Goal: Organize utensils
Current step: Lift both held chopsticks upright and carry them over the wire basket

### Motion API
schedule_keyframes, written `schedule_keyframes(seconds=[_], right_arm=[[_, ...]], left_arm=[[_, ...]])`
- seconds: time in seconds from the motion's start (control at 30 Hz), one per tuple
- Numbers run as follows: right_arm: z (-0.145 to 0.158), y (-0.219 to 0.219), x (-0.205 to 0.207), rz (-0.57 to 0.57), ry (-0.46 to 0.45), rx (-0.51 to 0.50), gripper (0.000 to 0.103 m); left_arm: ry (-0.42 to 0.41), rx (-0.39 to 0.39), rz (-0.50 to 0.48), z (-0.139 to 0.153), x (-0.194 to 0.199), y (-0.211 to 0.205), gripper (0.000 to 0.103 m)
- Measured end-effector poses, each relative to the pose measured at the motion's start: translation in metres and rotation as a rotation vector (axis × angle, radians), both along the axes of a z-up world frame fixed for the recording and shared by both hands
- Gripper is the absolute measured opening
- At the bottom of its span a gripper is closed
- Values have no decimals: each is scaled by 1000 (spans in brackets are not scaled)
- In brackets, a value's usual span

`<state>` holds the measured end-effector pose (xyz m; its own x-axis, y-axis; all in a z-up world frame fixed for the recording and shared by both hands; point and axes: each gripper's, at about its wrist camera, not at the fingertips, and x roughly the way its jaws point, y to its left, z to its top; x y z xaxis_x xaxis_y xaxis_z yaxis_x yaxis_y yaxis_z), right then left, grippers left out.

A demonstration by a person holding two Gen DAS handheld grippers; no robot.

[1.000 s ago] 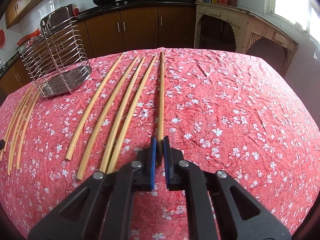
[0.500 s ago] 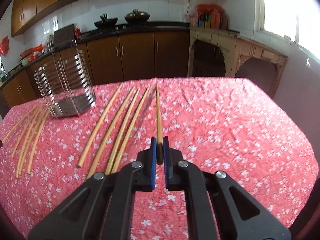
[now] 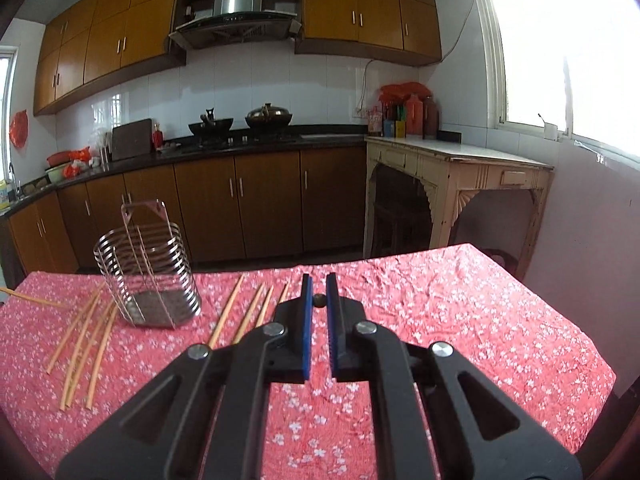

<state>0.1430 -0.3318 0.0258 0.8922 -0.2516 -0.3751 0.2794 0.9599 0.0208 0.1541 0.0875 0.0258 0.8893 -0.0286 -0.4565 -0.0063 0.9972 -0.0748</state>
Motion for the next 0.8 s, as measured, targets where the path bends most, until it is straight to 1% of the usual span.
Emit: schedule_keyframes(seconds=[0.2,0.33,0.4,0.5,0.57,0.6,0.67,0.7,0.8], right_arm=[[29,-7,19,21,-43,15,7],[64,-11,36,52,-77,47,7],[84,-8,41,76,-100,52,7],[123,-1,51,134,-149,63,7],[148,5,56,180,-175,86,7],[161,8,58,208,-188,100,7],[180,15,62,258,-209,121,7],[187,19,65,282,-215,129,7],[199,33,77,334,-221,137,7]], left_arm=[[-42,38,23,22,13,-4,6],[-82,53,29,45,24,-7,6],[-112,60,28,62,28,-10,6],[-149,65,7,90,34,-21,6],[-168,50,-20,108,37,-29,6],[-184,35,-37,123,39,-36,6],[-205,15,-65,139,40,-45,6],[-224,3,-83,153,41,-54,6],[-257,-5,-120,172,45,-73,6]])
